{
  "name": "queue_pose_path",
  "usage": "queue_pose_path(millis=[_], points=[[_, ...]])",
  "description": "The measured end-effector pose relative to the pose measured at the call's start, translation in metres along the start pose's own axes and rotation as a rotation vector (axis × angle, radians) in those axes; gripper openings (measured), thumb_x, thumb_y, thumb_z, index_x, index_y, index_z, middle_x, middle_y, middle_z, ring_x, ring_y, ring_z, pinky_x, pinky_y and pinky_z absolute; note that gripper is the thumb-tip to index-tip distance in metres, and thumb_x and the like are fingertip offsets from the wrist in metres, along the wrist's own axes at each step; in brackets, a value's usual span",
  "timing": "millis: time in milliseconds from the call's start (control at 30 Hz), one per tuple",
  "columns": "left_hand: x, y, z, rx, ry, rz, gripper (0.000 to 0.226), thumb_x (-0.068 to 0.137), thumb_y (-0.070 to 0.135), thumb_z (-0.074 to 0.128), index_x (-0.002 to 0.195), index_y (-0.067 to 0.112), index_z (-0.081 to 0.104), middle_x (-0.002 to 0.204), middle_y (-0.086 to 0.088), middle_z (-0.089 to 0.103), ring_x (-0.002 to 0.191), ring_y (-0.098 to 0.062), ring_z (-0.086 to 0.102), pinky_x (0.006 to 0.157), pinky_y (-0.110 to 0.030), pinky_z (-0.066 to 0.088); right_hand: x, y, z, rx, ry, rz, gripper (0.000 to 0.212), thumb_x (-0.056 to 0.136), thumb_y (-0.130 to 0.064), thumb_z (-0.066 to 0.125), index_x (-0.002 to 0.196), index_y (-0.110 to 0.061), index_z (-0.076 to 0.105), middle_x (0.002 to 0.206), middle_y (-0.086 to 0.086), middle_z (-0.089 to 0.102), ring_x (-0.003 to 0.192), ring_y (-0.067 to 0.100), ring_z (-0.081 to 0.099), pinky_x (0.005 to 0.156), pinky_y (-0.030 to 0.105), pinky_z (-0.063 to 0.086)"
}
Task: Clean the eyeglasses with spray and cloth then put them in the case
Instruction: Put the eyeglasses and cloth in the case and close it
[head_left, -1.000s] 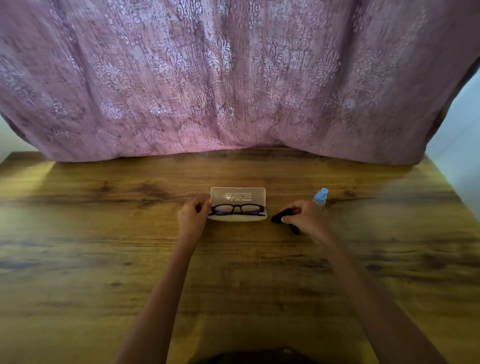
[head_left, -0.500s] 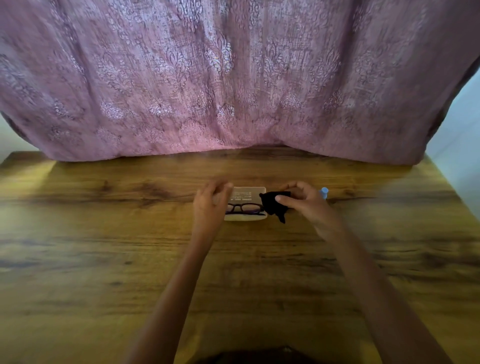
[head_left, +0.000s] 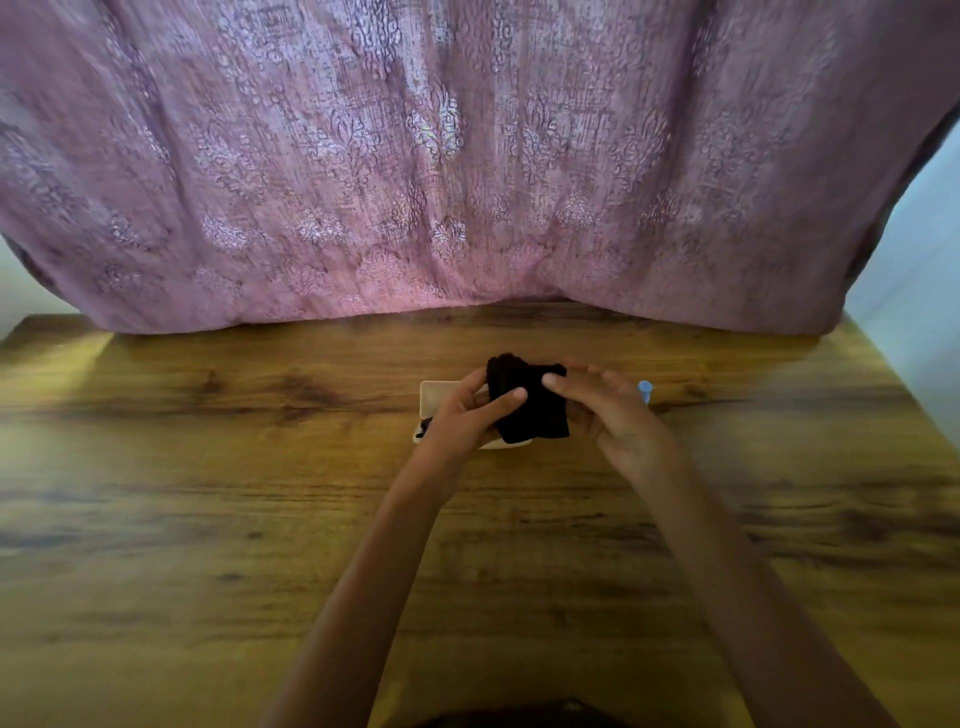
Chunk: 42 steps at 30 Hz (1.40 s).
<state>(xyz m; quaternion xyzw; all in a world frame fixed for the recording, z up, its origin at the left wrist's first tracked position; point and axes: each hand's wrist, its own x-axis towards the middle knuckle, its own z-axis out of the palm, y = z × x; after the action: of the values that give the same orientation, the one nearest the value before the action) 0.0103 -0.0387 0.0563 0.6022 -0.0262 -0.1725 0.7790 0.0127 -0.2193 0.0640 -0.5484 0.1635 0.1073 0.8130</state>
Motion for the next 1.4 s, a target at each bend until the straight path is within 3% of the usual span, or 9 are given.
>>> queue_pose_path(millis=[233, 367, 600, 767, 833, 1033, 1133, 1267, 1400], points=[[0.001, -0.001, 0.0, -0.001, 0.071, -0.032, 0.026, 0.089, 0.022, 0.064, 0.115, 0.021, 0.066, 0.104, -0.005, 0.074, 0.1, -0.02, 0.069, 0.069, -0.022, 0.055, -0.005, 0.011, 0.0, 0.278, -0.054, 0.217, 0.048, 0.07, -0.019, 0.084, 0.112, -0.002, 0.067, 0.106, 0.015, 0.073, 0.098, 0.022, 0.071, 0.071, 0.024, 0.058], [0.0, 0.003, -0.009, 0.072, 0.057, -0.047, 0.031, 0.089, 0.024, 0.064, 0.119, 0.015, 0.064, 0.107, -0.007, 0.073, 0.102, -0.021, 0.069, 0.076, -0.026, 0.057, -0.004, 0.014, -0.002, 0.212, -0.188, 0.258, 0.044, 0.074, -0.012, 0.079, 0.114, -0.001, 0.065, 0.104, 0.013, 0.073, 0.096, 0.021, 0.071, 0.066, 0.022, 0.057], [-0.002, 0.011, -0.022, 0.117, 0.006, -0.045, 0.031, 0.092, 0.016, 0.059, 0.122, 0.009, 0.062, 0.109, -0.009, 0.072, 0.102, -0.022, 0.068, 0.079, -0.027, 0.057, 0.002, 0.013, -0.005, 0.075, -0.234, 0.06, 0.044, 0.078, -0.002, 0.072, 0.122, 0.0, 0.062, 0.119, 0.015, 0.068, 0.11, 0.026, 0.065, 0.081, 0.028, 0.058], [-0.004, 0.012, -0.024, 0.06, -0.025, -0.036, 0.028, 0.092, 0.007, 0.054, 0.091, 0.025, 0.075, 0.098, -0.001, 0.075, 0.094, -0.017, 0.07, 0.074, -0.025, 0.056, 0.001, 0.013, -0.002, -0.009, -0.194, -0.072, 0.017, 0.078, 0.001, 0.067, 0.09, -0.008, 0.073, 0.092, 0.006, 0.074, 0.088, 0.017, 0.07, 0.07, 0.023, 0.058], [-0.005, 0.013, -0.024, 0.065, -0.032, -0.03, 0.035, 0.094, 0.006, 0.05, 0.085, 0.026, 0.076, 0.094, 0.002, 0.075, 0.091, -0.014, 0.071, 0.072, -0.023, 0.056, 0.0, 0.014, -0.001, -0.095, -0.182, -0.125, 0.03, 0.086, 0.007, 0.058, 0.076, -0.015, 0.075, 0.085, 0.001, 0.074, 0.083, 0.012, 0.07, 0.064, 0.02, 0.056], [-0.004, 0.014, -0.026, 0.065, 0.02, -0.095, 0.029, 0.096, 0.01, 0.049, 0.121, 0.016, 0.063, 0.102, -0.005, 0.073, 0.091, -0.019, 0.069, 0.079, -0.029, 0.058, -0.001, 0.013, 0.0, -0.312, -0.181, -0.225, 0.041, 0.088, 0.008, 0.057, 0.066, -0.023, 0.073, 0.094, -0.001, 0.073, 0.095, 0.014, 0.069, 0.067, 0.019, 0.053], [-0.003, 0.017, -0.025, 0.046, 0.059, -0.212, 0.032, 0.096, 0.02, 0.041, 0.114, 0.014, 0.066, 0.107, -0.014, 0.071, 0.091, -0.024, 0.069, 0.077, -0.032, 0.057, 0.001, 0.014, -0.001, -0.368, -0.182, -0.255, 0.041, 0.087, 0.009, 0.058, 0.066, -0.023, 0.073, 0.095, -0.003, 0.074, 0.096, 0.013, 0.069, 0.07, 0.02, 0.053], [-0.003, 0.016, -0.026, 0.072, 0.057, -0.196, 0.03, 0.09, 0.035, 0.06, 0.111, 0.016, 0.068, 0.104, -0.012, 0.073, 0.094, -0.025, 0.071, 0.075, -0.029, 0.057, 0.003, 0.015, -0.002, -0.41, -0.182, -0.262, 0.04, 0.086, 0.009, 0.058, 0.066, -0.023, 0.073, 0.099, -0.001, 0.073, 0.097, 0.012, 0.068, 0.071, 0.021, 0.054], [-0.001, 0.014, -0.028, 0.131, 0.044, -0.135, 0.03, 0.079, 0.014, 0.075, 0.108, 0.019, 0.068, 0.098, -0.008, 0.073, 0.092, -0.02, 0.071, 0.073, -0.023, 0.056, 0.004, 0.016, -0.004, -0.417, -0.179, -0.219, 0.04, 0.089, 0.007, 0.057, 0.068, -0.023, 0.072, 0.095, -0.002, 0.074, 0.094, 0.013, 0.07, 0.068, 0.021, 0.055]])
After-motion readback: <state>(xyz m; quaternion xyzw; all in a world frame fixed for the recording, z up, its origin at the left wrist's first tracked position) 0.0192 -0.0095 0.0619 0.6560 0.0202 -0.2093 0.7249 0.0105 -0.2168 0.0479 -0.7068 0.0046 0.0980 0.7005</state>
